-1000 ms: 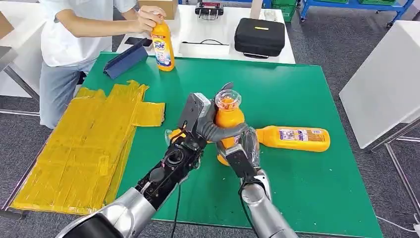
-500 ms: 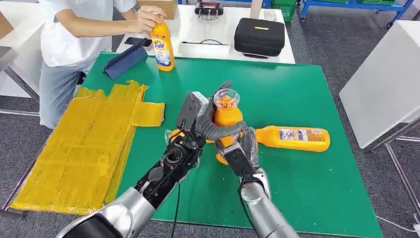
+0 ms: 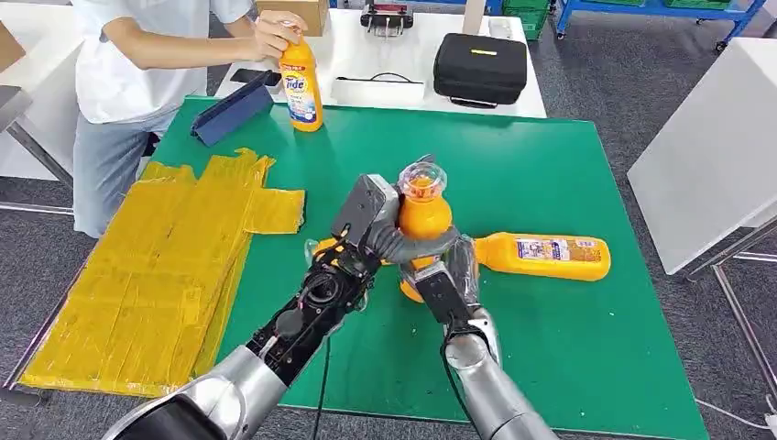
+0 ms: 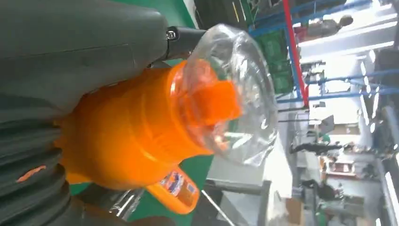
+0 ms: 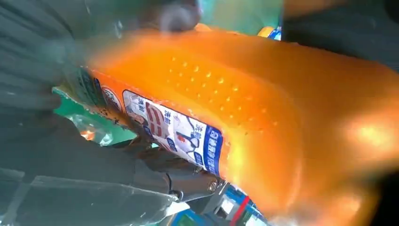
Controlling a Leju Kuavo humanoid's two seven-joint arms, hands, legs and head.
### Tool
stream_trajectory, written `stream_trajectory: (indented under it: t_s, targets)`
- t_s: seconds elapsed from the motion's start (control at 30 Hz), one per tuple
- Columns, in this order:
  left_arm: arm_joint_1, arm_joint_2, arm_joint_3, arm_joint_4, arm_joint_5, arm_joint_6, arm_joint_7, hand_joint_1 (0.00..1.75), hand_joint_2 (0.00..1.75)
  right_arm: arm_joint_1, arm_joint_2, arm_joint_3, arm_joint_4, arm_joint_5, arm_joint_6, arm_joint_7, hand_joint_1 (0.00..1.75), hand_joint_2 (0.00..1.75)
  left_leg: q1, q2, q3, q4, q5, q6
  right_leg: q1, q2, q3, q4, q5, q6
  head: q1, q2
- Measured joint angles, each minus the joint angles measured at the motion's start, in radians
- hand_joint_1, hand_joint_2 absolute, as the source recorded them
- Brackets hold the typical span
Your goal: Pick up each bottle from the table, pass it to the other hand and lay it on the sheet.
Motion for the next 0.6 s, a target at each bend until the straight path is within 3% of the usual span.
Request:
stream_trajectory:
  t_s: [0.3, 0.33, 0.37, 0.6]
  targets:
    - [-0.010, 0.003, -0.016, 0.011, -0.143, -0.038, 0.032, 0.00, 1.75, 0.005, -0.003, 0.000, 0.002, -0.012, -0.010, 0.004, 1.75, 1.75, 0.000, 0.000, 0.000, 0.000, 0.000, 0.000, 0.000, 0.000, 0.000, 0.000, 0.000, 0.000, 0.000, 0.000]
    - [-0.012, 0.003, -0.021, 0.014, -0.157, -0.045, 0.037, 0.66, 1.75, 0.007, -0.004, -0.001, 0.002, -0.012, -0.011, 0.006, 1.75, 1.75, 0.000, 0.000, 0.000, 0.000, 0.000, 0.000, 0.000, 0.000, 0.000, 0.000, 0.000, 0.000, 0.000, 0.000]
    - [-0.014, 0.003, -0.023, 0.016, -0.167, -0.049, 0.041, 1.75, 1.75, 0.010, -0.004, -0.001, 0.001, -0.012, -0.011, 0.009, 1.75, 1.75, 0.000, 0.000, 0.000, 0.000, 0.000, 0.000, 0.000, 0.000, 0.000, 0.000, 0.000, 0.000, 0.000, 0.000]
    - [-0.017, 0.003, -0.028, 0.023, -0.209, -0.048, 0.051, 1.75, 1.75, 0.039, -0.007, -0.003, -0.029, 0.004, -0.019, 0.036, 1.75, 1.75, 0.000, 0.000, 0.000, 0.000, 0.000, 0.000, 0.000, 0.000, 0.000, 0.000, 0.000, 0.000, 0.000, 0.000]
